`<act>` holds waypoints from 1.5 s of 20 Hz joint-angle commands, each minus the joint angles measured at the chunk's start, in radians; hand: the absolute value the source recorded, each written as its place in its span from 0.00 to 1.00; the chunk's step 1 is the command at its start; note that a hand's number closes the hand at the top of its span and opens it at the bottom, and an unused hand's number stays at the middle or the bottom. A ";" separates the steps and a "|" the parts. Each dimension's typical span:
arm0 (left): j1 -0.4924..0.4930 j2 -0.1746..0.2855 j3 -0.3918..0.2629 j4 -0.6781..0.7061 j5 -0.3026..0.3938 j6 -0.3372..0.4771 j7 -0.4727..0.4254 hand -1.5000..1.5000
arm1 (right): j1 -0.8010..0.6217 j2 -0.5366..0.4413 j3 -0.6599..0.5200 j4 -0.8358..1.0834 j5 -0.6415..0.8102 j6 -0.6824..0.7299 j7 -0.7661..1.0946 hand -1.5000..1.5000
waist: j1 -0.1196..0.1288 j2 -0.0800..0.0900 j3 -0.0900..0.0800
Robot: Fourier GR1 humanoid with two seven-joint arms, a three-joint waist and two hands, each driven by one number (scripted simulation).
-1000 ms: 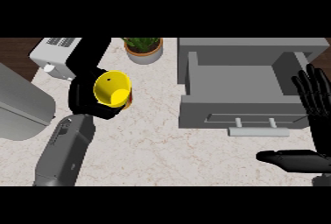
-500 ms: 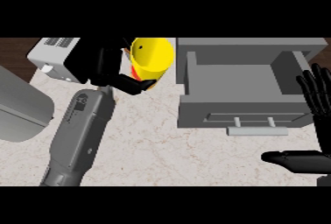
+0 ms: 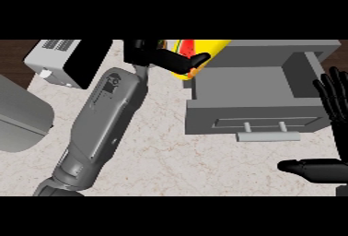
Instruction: Pick up the cup, place it into the drawer and close the drawer
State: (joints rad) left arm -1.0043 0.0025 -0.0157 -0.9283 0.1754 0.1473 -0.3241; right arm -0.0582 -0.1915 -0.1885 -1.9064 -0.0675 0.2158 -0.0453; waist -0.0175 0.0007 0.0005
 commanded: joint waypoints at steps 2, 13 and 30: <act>-0.093 -0.002 -0.067 0.109 0.081 0.066 0.057 1.00 | 0.001 -0.005 -0.015 -0.023 -0.025 0.007 0.030 0.00 | -0.007 0.002 0.000; -0.244 -0.003 -0.276 0.364 0.279 0.209 -0.010 1.00 | -0.027 0.023 0.032 0.030 0.031 -0.003 -0.013 0.00 | -0.036 0.007 0.000; -0.203 -0.003 -0.602 0.510 0.381 0.279 -0.005 0.00 | -0.066 0.026 0.049 0.051 0.029 0.008 -0.020 0.00 | -0.074 0.019 0.001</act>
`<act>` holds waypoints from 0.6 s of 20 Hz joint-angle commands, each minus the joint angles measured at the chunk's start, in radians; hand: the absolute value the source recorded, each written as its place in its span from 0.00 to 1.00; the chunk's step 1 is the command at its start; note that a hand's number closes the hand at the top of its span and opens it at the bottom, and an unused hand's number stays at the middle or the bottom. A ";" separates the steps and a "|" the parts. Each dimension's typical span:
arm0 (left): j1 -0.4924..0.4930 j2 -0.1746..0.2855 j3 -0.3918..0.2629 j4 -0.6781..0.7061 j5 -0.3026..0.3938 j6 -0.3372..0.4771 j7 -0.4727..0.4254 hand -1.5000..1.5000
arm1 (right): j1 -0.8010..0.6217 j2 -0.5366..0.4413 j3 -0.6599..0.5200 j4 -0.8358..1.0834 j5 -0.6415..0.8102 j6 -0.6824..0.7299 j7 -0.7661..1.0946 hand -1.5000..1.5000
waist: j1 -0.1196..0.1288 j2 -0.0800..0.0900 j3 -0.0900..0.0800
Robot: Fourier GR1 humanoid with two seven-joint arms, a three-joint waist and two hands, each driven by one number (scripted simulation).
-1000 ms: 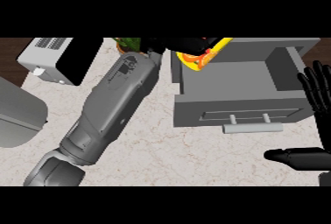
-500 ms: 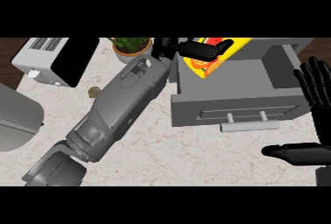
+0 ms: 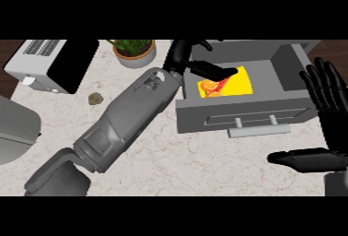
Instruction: Pick up the cup, place it into the drawer and close the drawer
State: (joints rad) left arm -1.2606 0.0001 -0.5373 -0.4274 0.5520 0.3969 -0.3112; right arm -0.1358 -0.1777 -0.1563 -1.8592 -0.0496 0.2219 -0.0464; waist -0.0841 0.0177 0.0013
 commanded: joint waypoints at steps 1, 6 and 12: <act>-0.012 0.000 -0.083 0.039 -0.012 -0.005 0.043 0.00 | 0.023 -0.018 -0.016 -0.046 -0.031 0.020 0.028 0.00 | -0.002 -0.002 0.000; 0.024 0.000 -0.153 -0.033 0.022 0.105 0.044 0.00 | 0.054 -0.039 -0.055 -0.041 -0.069 0.053 -0.014 0.00 | -0.006 -0.003 0.000; 0.009 0.000 -0.119 -0.092 0.091 0.121 -0.058 0.00 | 0.016 0.005 -0.028 -0.040 -0.210 0.096 0.043 0.00 | 0.009 -0.004 -0.001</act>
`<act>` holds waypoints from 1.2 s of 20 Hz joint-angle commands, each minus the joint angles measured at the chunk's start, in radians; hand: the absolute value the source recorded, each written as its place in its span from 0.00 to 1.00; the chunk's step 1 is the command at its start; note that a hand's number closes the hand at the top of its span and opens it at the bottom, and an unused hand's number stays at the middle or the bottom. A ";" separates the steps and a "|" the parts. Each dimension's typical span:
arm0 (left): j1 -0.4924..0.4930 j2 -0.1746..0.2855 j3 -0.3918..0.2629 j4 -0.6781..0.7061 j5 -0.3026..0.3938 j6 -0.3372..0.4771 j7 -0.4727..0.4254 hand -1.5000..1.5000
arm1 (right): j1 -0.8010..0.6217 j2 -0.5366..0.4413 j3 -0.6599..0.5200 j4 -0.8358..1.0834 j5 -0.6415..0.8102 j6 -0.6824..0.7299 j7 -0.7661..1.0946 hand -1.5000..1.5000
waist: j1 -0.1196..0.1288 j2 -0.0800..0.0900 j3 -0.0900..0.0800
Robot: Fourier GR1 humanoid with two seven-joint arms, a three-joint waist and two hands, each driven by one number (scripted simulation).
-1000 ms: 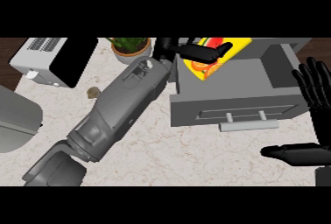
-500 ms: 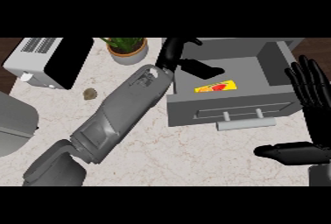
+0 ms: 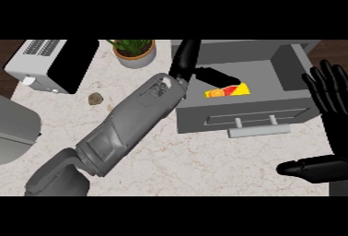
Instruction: Pick up the cup, place it into the drawer and close the drawer
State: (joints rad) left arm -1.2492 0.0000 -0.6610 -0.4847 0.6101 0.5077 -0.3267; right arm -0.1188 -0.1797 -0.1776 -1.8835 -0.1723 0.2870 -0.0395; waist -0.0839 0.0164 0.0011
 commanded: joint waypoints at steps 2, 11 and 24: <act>-0.053 0.000 0.058 -0.010 0.043 -0.024 -0.048 0.00 | 0.001 -0.042 -0.030 -0.062 -0.148 0.068 0.096 1.00 | 0.027 -0.008 -0.001; -0.045 0.038 0.136 -0.091 0.058 -0.029 -0.012 0.00 | 0.044 -0.142 0.020 -0.094 0.029 0.160 0.043 1.00 | 0.080 -0.018 -0.001; 0.236 0.307 0.205 -0.457 0.057 -0.085 0.084 0.00 | 0.103 -0.080 0.197 -0.066 0.462 0.030 0.013 1.00 | 0.115 -0.022 -0.001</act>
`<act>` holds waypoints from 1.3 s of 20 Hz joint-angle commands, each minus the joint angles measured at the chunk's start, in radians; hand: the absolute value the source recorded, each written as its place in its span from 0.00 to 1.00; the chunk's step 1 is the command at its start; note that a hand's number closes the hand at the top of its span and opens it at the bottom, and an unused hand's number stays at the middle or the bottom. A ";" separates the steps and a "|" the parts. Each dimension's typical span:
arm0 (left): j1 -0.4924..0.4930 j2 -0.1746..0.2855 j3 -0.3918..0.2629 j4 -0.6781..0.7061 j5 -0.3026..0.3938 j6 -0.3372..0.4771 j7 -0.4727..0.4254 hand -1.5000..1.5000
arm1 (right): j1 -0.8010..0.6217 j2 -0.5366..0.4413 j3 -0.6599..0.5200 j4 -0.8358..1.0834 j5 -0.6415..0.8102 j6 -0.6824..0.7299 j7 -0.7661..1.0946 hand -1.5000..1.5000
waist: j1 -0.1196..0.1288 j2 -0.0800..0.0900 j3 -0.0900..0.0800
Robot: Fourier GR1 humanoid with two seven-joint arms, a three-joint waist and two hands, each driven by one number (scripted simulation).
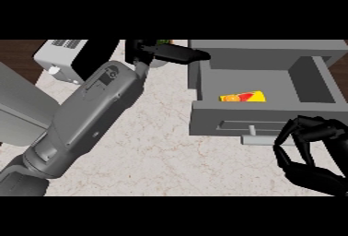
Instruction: Pick up the cup, place it into the drawer and close the drawer
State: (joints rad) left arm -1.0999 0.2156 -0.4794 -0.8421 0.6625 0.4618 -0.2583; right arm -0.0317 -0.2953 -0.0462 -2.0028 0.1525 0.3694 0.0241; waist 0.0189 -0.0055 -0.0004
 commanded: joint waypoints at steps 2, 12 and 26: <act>0.159 0.083 0.024 -0.179 -0.010 0.003 0.029 0.00 | -0.020 0.036 0.057 0.099 0.171 -0.079 -0.077 1.00 | 0.004 0.001 0.001; 0.362 0.235 0.093 -0.367 0.029 -0.101 0.046 0.00 | -0.172 -0.056 0.218 0.394 0.553 -0.169 -0.162 1.00 | 0.021 0.005 0.001; 0.601 0.350 0.223 -0.522 0.041 -0.229 0.026 0.00 | -0.611 0.095 0.177 1.253 0.752 -0.468 -0.360 1.00 | 0.013 0.014 0.001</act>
State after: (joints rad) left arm -0.5315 0.5511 -0.2962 -1.3514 0.6995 0.2651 -0.2383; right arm -0.5162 -0.2149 0.1824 -0.9746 0.8991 -0.0586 -0.2737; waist 0.0412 0.0038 -0.0002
